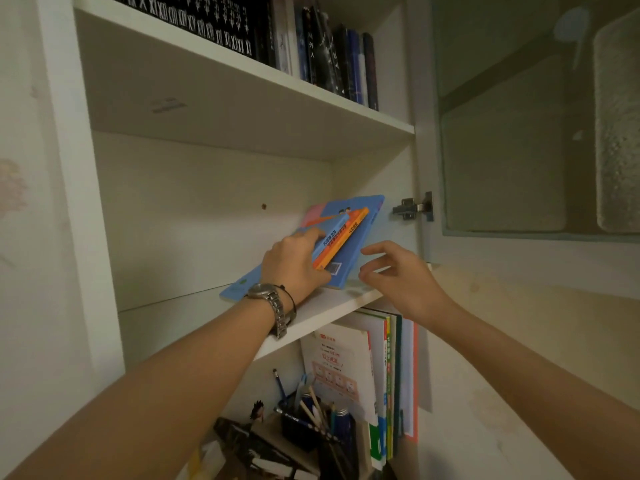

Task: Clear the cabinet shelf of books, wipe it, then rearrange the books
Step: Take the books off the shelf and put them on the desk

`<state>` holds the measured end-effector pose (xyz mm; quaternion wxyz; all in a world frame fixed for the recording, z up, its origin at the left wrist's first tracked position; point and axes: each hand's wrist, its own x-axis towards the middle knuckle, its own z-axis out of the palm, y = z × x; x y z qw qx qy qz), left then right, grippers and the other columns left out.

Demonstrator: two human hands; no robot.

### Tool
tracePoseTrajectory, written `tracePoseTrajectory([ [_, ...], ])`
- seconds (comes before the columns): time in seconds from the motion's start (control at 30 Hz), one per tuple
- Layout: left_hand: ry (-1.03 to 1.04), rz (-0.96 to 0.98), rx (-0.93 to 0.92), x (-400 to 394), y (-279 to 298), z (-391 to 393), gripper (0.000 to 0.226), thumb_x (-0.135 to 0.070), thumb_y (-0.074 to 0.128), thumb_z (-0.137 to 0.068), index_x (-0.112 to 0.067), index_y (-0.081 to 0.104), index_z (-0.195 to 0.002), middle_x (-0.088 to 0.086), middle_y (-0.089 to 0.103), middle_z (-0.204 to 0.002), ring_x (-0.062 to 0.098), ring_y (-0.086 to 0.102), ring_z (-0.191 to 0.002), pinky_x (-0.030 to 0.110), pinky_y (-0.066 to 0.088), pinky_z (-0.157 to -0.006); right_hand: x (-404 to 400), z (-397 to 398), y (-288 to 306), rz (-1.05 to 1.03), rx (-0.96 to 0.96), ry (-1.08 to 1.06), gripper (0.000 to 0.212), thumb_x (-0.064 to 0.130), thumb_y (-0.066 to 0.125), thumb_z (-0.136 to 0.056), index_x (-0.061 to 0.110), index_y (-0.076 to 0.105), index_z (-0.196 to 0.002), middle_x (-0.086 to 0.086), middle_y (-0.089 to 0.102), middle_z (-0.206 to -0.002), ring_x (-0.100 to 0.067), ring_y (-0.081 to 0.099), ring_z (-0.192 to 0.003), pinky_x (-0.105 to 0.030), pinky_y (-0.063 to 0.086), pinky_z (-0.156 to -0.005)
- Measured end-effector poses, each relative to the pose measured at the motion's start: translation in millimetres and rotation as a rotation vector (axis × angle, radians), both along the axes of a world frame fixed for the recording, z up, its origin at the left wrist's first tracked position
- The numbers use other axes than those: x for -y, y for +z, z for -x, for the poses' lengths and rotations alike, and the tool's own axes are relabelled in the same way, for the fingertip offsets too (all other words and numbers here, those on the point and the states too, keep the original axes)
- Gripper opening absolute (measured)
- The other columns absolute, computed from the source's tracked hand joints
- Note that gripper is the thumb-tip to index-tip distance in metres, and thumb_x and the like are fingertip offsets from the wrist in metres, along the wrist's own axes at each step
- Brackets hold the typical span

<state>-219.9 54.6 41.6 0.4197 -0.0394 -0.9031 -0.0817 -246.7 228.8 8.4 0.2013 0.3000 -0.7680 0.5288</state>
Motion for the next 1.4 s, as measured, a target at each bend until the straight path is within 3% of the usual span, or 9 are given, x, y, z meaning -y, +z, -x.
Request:
tracePoseTrajectory([
  [0.27,-0.073,-0.246,-0.172,1,9,-21,0.040,-0.021,0.070,-0.074,-0.017,0.063,-0.113,0.006,0.070,-0.089,0.027,0.065,-0.077,0.036,0.055,-0.065,-7,-15,4,0.034,0.032,0.044,0.030,0.014,0.064,-0.089,0.021,0.058,-0.118,0.002,0.067,-0.098,-0.017,0.065,-0.091,-0.024,0.047,-0.070],
  [0.43,-0.195,-0.368,-0.347,-10,12,-48,0.049,-0.022,0.072,-0.079,-0.016,0.058,-0.126,0.001,0.071,-0.096,0.016,0.068,-0.079,0.028,0.057,-0.071,-7,-28,9,0.047,0.029,0.094,0.033,0.015,0.066,-0.089,0.021,0.056,-0.120,-0.001,0.066,-0.104,-0.019,0.064,-0.094,-0.024,0.046,-0.071],
  [0.6,-0.314,-0.475,-0.451,-17,15,-79,0.052,-0.017,0.072,-0.079,-0.016,0.056,-0.128,-0.011,0.069,-0.090,0.000,0.065,-0.074,0.002,0.047,-0.068,4,-41,18,0.094,0.038,0.160,0.037,0.025,0.066,-0.090,0.025,0.052,-0.123,0.004,0.058,-0.116,-0.017,0.059,-0.105,-0.030,0.049,-0.084],
  [0.77,-0.362,-0.521,-0.557,-21,6,-105,0.058,-0.016,0.072,-0.080,-0.011,0.051,-0.133,-0.017,0.062,-0.098,-0.011,0.061,-0.076,0.003,0.048,-0.071,20,-54,29,0.206,0.079,0.295,0.053,0.030,0.059,-0.093,0.028,0.033,-0.140,0.004,0.046,-0.127,0.005,0.059,-0.097,-0.010,0.047,-0.063],
  [0.87,-0.400,-0.631,-0.589,-19,-3,-113,0.058,-0.016,0.072,-0.081,-0.015,0.049,-0.134,-0.017,0.061,-0.107,-0.004,0.065,-0.086,0.013,0.054,-0.078,32,-51,33,0.244,0.150,0.356,0.072,0.037,0.061,-0.091,0.034,0.017,-0.148,-0.001,0.045,-0.139,-0.009,0.054,-0.117,-0.017,0.048,-0.069],
  [0.97,-0.423,-0.688,-0.602,-16,-12,-119,0.056,-0.012,0.072,-0.080,-0.019,0.049,-0.131,-0.020,0.058,-0.109,-0.015,0.060,-0.090,0.011,0.052,-0.079,45,-48,33,0.276,0.196,0.424,0.076,0.036,0.059,-0.092,0.034,0.009,-0.150,-0.004,0.055,-0.133,-0.012,0.061,-0.109,-0.021,0.050,-0.074],
  [1.1,-0.479,-0.722,-0.557,-11,-16,-124,0.056,-0.006,0.072,-0.079,-0.028,0.045,-0.122,-0.030,0.050,-0.106,-0.023,0.055,-0.091,0.003,0.047,-0.076,58,-47,25,0.303,0.219,0.497,0.049,0.030,0.052,-0.097,0.035,0.027,-0.139,0.007,0.067,-0.113,-0.005,0.070,-0.088,-0.018,0.054,-0.063],
  [1.2,-0.502,-0.742,-0.514,-7,-14,-126,0.055,-0.003,0.070,-0.079,-0.026,0.043,-0.122,-0.025,0.051,-0.108,-0.024,0.054,-0.091,0.002,0.046,-0.072,64,-44,14,0.325,0.283,0.513,0.045,0.030,0.053,-0.096,0.029,0.036,-0.138,0.002,0.068,-0.111,-0.009,0.070,-0.088,-0.021,0.055,-0.066],
  [1.4,-0.458,-0.718,-0.437,1,-15,-126,0.068,-0.006,0.061,-0.084,-0.028,0.030,-0.141,-0.016,0.054,-0.120,-0.004,0.059,-0.099,0.008,0.050,-0.075,73,-43,6,0.305,0.300,0.516,0.043,0.026,0.054,-0.096,0.026,0.039,-0.137,-0.003,0.067,-0.112,-0.012,0.069,-0.091,-0.022,0.055,-0.069],
])
